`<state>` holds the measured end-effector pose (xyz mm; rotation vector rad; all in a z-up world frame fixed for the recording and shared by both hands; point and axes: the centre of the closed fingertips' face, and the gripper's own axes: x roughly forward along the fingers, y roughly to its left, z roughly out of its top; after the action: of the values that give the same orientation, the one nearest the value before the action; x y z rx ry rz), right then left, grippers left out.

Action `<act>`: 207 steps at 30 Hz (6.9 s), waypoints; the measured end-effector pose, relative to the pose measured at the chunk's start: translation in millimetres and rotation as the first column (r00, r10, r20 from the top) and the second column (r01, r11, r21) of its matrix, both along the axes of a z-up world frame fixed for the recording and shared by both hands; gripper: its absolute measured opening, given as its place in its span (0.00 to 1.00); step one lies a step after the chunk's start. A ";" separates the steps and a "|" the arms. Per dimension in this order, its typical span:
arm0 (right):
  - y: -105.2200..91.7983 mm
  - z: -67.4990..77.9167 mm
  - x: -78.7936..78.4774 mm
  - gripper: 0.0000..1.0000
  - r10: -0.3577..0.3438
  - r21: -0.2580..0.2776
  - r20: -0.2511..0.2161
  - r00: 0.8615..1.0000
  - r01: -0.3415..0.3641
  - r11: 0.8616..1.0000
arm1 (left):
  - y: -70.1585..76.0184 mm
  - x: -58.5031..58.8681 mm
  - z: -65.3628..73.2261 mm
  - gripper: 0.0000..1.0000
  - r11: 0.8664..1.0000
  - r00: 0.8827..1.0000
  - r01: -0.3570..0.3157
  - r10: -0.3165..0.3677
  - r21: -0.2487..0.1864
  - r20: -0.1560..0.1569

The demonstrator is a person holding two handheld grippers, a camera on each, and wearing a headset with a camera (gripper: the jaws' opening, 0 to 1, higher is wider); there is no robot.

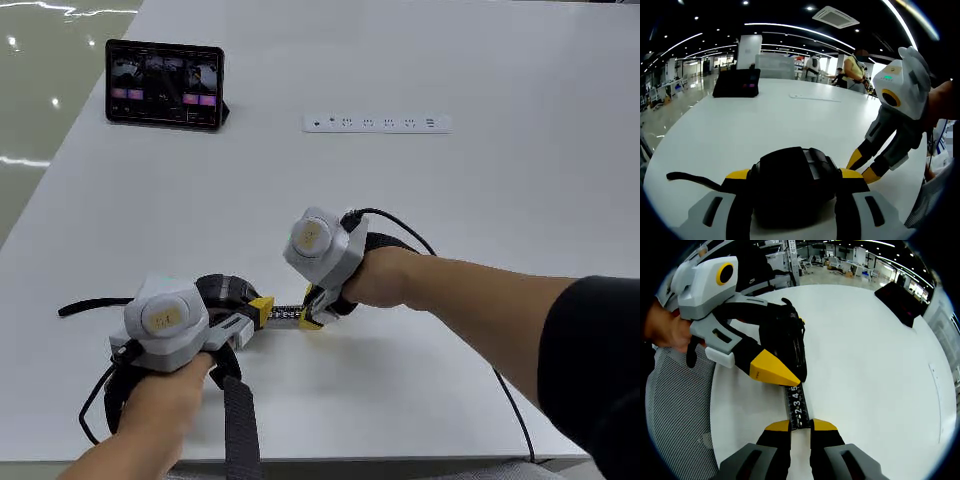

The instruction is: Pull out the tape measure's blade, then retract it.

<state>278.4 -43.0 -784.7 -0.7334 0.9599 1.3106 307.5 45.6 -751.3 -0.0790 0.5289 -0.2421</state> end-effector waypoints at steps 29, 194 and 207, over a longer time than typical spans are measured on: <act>24.3 -1.4 0.2 0.10 -0.026 0.092 0.002 1.000 0.026 0.995 | 0.3 -0.4 1.1 0.63 1.000 1.000 -0.007 0.007 -0.013 0.000; -285.6 63.7 -49.3 0.99 -0.524 0.354 0.086 0.848 0.465 0.811 | 74.4 -57.8 36.5 0.99 0.879 0.876 0.475 -0.467 0.044 -0.116; -285.0 62.1 -50.8 0.99 -0.519 0.347 0.080 0.851 0.465 0.815 | 78.3 -56.1 37.8 0.99 0.872 0.871 0.485 -0.476 0.065 -0.118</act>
<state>227.5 -328.0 -722.6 -0.3050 0.7116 0.8887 251.4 123.8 -713.5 0.1363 0.6535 -0.7064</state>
